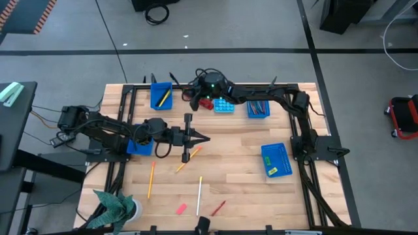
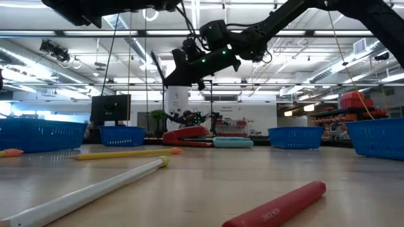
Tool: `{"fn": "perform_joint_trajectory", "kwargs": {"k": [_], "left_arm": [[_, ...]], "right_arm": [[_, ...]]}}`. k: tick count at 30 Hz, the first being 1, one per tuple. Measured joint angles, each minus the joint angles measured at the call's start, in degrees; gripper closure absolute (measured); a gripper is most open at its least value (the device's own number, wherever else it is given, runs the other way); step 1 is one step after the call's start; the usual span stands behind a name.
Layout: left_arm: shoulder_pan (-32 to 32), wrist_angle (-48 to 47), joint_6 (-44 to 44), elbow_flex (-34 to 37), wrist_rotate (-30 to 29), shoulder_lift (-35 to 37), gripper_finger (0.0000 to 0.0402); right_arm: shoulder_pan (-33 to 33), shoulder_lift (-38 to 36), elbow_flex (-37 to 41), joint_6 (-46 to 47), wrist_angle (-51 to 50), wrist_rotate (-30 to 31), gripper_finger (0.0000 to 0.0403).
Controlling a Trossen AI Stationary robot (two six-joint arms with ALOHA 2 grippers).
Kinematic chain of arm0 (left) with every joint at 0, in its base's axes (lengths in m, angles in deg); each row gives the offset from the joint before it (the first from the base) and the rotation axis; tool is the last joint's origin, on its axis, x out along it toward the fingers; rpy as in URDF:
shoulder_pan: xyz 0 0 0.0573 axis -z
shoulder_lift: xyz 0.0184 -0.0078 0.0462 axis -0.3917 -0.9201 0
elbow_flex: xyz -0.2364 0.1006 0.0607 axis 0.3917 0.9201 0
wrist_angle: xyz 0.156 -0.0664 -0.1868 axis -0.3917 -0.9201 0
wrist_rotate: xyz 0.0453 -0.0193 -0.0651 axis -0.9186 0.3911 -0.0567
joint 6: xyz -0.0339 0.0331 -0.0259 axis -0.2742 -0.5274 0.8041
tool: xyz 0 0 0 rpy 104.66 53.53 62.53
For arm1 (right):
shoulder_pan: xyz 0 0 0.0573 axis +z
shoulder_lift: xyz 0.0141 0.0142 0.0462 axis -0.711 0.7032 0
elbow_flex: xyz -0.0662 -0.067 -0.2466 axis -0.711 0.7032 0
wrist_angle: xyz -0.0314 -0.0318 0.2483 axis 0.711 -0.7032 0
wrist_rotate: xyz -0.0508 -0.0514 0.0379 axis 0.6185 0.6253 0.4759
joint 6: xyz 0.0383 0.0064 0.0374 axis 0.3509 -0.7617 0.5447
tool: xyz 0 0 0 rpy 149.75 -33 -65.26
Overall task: Sort crayons/erasers/pens/pencils in bins
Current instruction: Put the black pen into the top left bin
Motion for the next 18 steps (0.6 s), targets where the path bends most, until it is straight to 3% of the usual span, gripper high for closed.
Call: {"fn": "perform_joint_trajectory", "kwargs": {"k": [7, 18], "left_arm": [[-2.73, -2.95, 0.37, 0.0, -1.21, -0.02, 0.039], [-3.84, -3.85, 4.9, 0.0, -1.53, -0.02, 0.0371]], "right_arm": [[-1.77, 0.0, -4.35, -1.29, 0.07, -5.5, 0.0361], [-1.29, 1.71, -7.19, -5.47, 0.41, -10.17, 0.0361]]}}
